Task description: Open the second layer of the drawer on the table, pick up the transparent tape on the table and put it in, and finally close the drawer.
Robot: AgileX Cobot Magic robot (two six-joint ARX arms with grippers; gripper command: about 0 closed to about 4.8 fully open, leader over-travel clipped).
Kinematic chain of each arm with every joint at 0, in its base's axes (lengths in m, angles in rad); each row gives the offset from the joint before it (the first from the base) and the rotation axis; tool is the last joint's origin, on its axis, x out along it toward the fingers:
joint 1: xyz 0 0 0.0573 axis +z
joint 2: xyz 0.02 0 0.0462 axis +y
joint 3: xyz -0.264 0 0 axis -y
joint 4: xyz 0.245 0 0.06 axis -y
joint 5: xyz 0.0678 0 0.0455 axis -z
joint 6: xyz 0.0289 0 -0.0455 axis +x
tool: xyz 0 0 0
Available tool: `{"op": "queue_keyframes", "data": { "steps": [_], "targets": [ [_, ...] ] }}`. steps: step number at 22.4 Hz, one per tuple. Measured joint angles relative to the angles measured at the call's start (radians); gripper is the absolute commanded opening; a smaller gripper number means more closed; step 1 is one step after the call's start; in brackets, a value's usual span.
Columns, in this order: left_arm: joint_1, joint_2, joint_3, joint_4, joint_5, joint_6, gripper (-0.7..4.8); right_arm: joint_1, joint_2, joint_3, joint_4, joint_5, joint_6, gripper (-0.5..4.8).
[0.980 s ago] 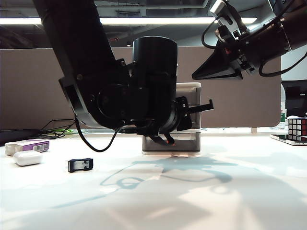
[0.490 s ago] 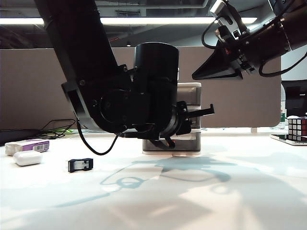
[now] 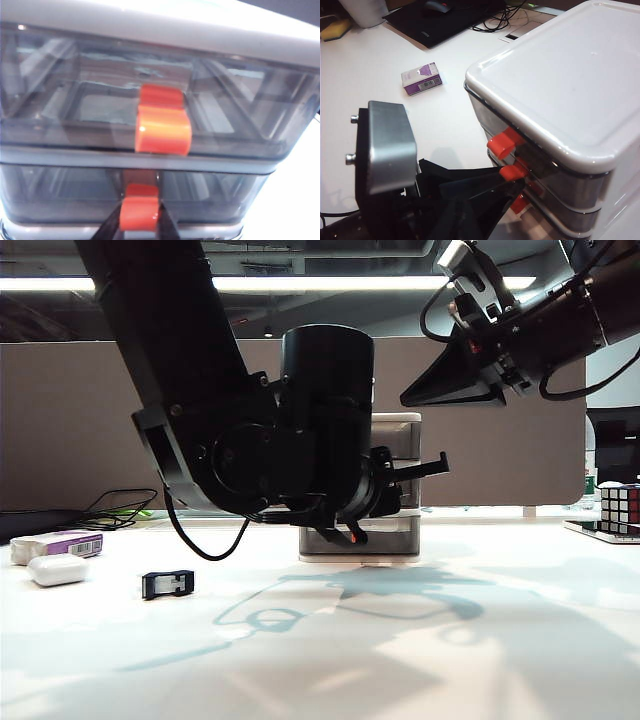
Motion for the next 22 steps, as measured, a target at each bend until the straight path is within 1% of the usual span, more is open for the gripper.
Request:
{"op": "queue_keyframes", "data": {
  "steps": [1, 2, 3, 10, 13, 22],
  "targets": [
    [0.000, 0.000, 0.000, 0.000, 0.000, 0.000, 0.44, 0.000, 0.000, 0.000, 0.000, 0.000, 0.000, -0.05],
    [0.000, 0.000, 0.000, 0.000, 0.000, 0.000, -0.02, 0.000, 0.000, 0.000, 0.000, 0.000, 0.000, -0.05],
    [0.000, 0.000, 0.000, 0.000, 0.000, 0.000, -0.06, 0.000, 0.000, 0.000, 0.000, 0.000, 0.000, -0.05],
    [0.000, 0.000, 0.000, 0.001, -0.001, 0.000, -0.06, 0.000, 0.005, 0.000, 0.006, 0.005, -0.003, -0.05],
    [0.000, 0.000, 0.000, 0.000, 0.000, 0.000, -0.06, 0.000, 0.037, 0.000, 0.040, 0.024, -0.004, -0.05],
    [0.000, -0.001, -0.001, -0.002, 0.000, 0.000, -0.06, 0.000, 0.126, 0.020, 0.094, 0.023, -0.003, -0.05]
  ]
}}
